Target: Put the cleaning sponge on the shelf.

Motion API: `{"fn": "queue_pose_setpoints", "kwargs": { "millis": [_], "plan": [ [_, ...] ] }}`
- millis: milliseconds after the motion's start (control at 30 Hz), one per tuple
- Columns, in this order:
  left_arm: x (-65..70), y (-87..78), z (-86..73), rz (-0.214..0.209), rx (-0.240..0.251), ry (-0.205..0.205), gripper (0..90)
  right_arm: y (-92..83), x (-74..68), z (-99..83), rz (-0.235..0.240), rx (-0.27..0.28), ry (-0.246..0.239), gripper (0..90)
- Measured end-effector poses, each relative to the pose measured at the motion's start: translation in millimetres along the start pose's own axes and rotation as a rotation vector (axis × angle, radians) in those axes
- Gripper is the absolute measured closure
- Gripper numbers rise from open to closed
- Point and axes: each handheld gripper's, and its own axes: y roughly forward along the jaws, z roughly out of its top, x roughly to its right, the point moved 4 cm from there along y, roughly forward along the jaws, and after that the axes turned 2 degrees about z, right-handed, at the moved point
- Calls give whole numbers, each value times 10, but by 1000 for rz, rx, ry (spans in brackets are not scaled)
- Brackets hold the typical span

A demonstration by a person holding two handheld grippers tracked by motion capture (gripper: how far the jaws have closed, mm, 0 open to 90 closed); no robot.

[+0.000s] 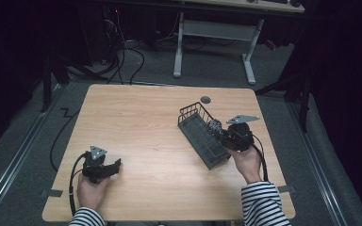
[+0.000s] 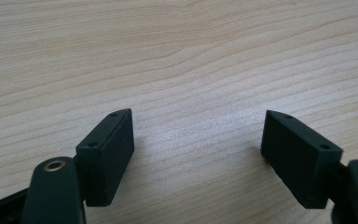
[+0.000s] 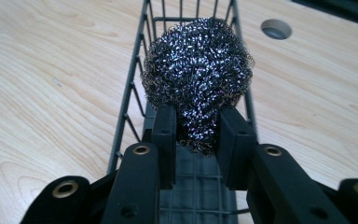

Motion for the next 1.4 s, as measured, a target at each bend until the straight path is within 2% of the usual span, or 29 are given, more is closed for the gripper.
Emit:
{"fn": "queue_pose_setpoints", "kwargs": {
  "millis": [133, 400, 500, 533, 667, 867, 900, 1133, 1300, 1400],
  "plan": [
    [-1, -2, -1, 0, 0, -2, 260, 103, -23, -14, 18, -30, -9, 703],
    [-3, -2, -1, 1, 1, -4, 262, 169, 1, -53, 15, -64, -6, 689],
    [-3, -2, -1, 1, 0, -3, 262, 210, 19, -69, 14, -81, 6, 654],
    [-3, -2, -1, 1, 0, -3, 262, 226, 22, -83, 8, -92, 9, 611],
    [-2, -2, -1, 2, 0, -3, 262, 225, 10, -99, 0, -88, 13, 544],
    [-3, -1, -1, 1, 0, -3, 262, 147, 1, -81, -3, -30, 20, 455],
    [-3, -1, -1, 1, 0, -3, 262, 147, 1, -81, -3, -30, 20, 455],
    [-3, -2, -1, 0, 0, -2, 261, -27, 73, -48, 25, 70, 69, 444],
    [-2, -1, -1, 0, 1, -2, 259, -94, 129, -72, 30, 82, 82, 446],
    [-1, -2, -2, -1, 0, -2, 259, -196, 180, -104, 26, 116, 102, 449]
  ]
}}
